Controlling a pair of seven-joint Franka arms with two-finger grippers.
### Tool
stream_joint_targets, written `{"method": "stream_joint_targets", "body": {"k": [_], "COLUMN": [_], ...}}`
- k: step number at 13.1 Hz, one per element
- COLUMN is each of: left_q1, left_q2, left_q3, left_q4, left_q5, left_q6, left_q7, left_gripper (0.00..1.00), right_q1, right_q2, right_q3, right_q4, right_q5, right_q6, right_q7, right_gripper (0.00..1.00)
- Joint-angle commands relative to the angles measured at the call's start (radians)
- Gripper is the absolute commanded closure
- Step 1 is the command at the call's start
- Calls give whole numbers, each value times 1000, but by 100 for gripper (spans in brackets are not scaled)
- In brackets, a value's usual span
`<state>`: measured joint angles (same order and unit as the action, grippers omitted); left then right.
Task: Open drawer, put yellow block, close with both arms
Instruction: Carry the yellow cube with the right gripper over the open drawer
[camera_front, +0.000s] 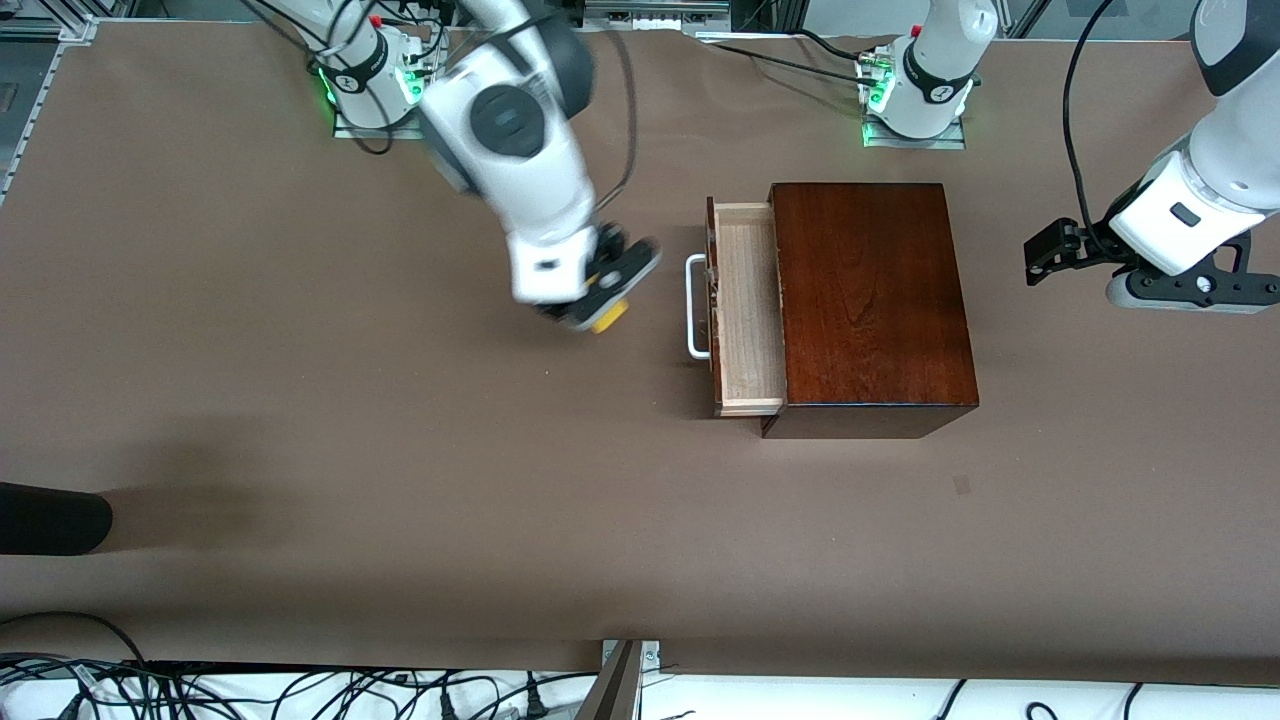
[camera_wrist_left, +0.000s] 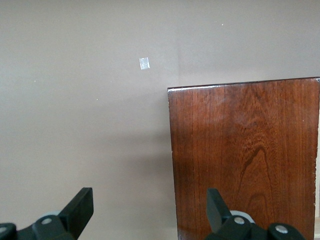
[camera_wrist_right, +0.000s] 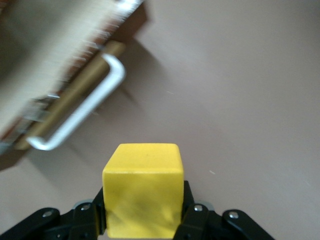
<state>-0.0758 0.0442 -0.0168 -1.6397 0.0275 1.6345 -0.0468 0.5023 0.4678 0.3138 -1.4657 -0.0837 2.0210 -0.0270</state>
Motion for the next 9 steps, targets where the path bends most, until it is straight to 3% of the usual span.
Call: {"method": "stream_joint_targets", "body": {"k": [1, 3, 6, 9], "left_q1": [-1, -1, -1, -1], "left_q2": [-4, -6, -6, -6], "left_q3": [6, 6, 6, 6], "left_q4": [3, 3, 3, 3], "left_q5": [-23, -23, -23, -23], "left_q6": [-12, -12, -12, -12], "left_q7": [25, 25, 25, 25], "left_gripper": [0, 0, 0, 0], "right_q1": [99, 197, 313, 352], "right_q2": [81, 135, 240, 336], "right_q3": [-9, -10, -13, -16], "right_q4": [145, 232, 356, 446], "right_q5": [-21, -49, -183, -248], "right_q6": [-28, -31, -51, -80], "right_q7": [12, 10, 1, -57], "right_gripper": [100, 100, 100, 100]}}
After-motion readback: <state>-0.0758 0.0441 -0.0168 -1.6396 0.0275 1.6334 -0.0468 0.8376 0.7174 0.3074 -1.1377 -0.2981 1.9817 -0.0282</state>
